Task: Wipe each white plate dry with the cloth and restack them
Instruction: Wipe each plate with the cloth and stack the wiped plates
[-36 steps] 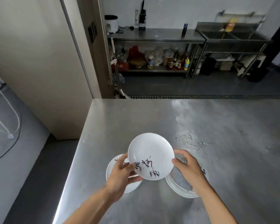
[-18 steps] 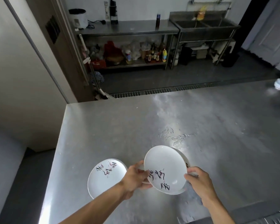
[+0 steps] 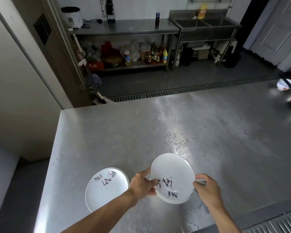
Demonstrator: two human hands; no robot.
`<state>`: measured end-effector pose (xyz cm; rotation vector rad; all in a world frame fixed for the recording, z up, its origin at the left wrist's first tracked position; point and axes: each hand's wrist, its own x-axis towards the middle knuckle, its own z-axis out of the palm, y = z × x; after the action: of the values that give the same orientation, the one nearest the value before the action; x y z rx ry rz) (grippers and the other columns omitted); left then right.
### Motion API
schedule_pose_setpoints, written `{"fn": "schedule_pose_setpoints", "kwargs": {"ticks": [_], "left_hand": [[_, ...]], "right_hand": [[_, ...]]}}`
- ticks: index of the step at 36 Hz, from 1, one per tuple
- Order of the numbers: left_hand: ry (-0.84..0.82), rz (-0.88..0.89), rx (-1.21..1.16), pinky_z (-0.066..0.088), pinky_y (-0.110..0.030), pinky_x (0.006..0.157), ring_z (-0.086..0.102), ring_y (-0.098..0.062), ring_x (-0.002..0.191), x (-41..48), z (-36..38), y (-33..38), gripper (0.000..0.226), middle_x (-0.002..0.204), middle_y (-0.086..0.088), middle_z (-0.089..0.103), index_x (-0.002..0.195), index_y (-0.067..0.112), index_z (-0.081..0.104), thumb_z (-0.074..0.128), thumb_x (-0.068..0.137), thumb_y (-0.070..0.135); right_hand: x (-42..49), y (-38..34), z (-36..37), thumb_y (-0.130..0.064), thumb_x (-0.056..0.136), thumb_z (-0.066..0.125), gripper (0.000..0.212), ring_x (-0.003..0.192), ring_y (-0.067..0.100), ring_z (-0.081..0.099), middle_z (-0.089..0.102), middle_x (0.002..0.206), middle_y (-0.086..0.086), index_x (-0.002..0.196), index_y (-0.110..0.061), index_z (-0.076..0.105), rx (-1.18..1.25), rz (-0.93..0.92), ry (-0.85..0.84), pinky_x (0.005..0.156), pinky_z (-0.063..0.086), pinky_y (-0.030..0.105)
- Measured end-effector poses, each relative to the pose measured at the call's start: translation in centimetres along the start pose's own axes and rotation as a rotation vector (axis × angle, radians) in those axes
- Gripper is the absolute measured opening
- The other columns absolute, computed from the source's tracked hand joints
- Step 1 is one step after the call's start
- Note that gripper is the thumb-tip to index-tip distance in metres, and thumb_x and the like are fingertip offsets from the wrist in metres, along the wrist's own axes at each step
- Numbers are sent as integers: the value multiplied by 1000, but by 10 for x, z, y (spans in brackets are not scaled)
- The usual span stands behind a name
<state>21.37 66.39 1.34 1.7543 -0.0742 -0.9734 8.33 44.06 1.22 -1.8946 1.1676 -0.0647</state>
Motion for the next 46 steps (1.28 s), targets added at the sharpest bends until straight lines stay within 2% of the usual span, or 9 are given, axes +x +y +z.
{"fn": "schedule_pose_setpoints", "kwargs": {"ticks": [14, 18, 22, 25, 29, 33, 38, 43, 46], "left_hand": [[-11, 4, 63, 66, -39, 80, 68, -16, 72, 7, -9, -1, 62, 76, -8, 65, 156, 26, 49, 69, 99, 10], [47, -44, 18, 64, -33, 71, 66, -17, 69, 4, -22, -10, 61, 81, -10, 65, 156, 16, 45, 68, 100, 11], [154, -53, -37, 60, -30, 65, 62, -16, 66, -8, -48, -31, 47, 87, -6, 63, 146, 14, 54, 62, 101, 4], [268, -97, -68, 61, -29, 65, 65, -19, 77, -21, -70, -53, 41, 98, -5, 68, 139, 16, 60, 66, 100, 8], [435, -153, -79, 64, -41, 80, 66, -23, 82, -46, -98, -80, 37, 108, -1, 69, 137, 20, 60, 67, 101, 18], [572, -182, -43, 55, -52, 96, 67, -43, 109, -66, -126, -107, 42, 130, -19, 59, 141, 11, 58, 66, 100, 8], [570, -225, 16, 52, -38, 102, 59, -27, 118, -94, -147, -125, 56, 151, -14, 45, 157, 15, 42, 59, 103, 9], [516, -227, -250, 53, -32, 79, 61, -25, 102, -108, -153, -134, 57, 151, -13, 49, 155, 9, 41, 51, 102, -8], [505, -229, -354, 53, -42, 91, 58, -27, 108, -108, -154, -132, 57, 144, -15, 53, 155, 8, 40, 51, 102, -11]], "right_hand": [[3, -8, -7, -19, 81, 66, 13, 75, 19, 70, 74, 74, -10, 84, -32, 67, 33, -38, 51, 77, 57, 38], [-4, -30, 0, -18, 84, 63, 18, 58, 23, 66, 72, 63, -2, 84, -36, 65, 106, -114, 9, 60, 51, 31], [-19, -61, 20, -11, 87, 62, 20, 37, 18, 48, 68, 61, 2, 83, -30, 67, 176, -195, -115, 44, 44, 19], [-34, -81, 44, -13, 89, 65, 17, 62, 1, 63, 72, 75, -11, 84, -27, 70, 148, -299, -203, 61, 45, 12], [-58, -98, 89, -17, 94, 61, 10, 44, 15, 54, 63, 52, 3, 92, -26, 66, 114, -377, -451, 50, 44, 18], [-71, -99, 142, -18, 90, 67, 21, 56, 25, 62, 72, 70, -7, 106, -33, 66, 4, -401, -567, 51, 50, 20], [-81, -87, 191, -19, 80, 59, 55, 64, 19, 64, 60, 109, 11, 133, -29, 56, -204, -350, -639, 45, 53, 28], [-87, -71, 213, -11, 79, 54, 21, 41, 20, 52, 56, 100, 15, 98, -18, 54, -203, -261, -655, 35, 45, 31], [-89, -71, 218, -6, 82, 56, 19, 41, 14, 51, 45, 96, 8, 84, -22, 47, -196, -266, -624, 34, 38, 25]]}}
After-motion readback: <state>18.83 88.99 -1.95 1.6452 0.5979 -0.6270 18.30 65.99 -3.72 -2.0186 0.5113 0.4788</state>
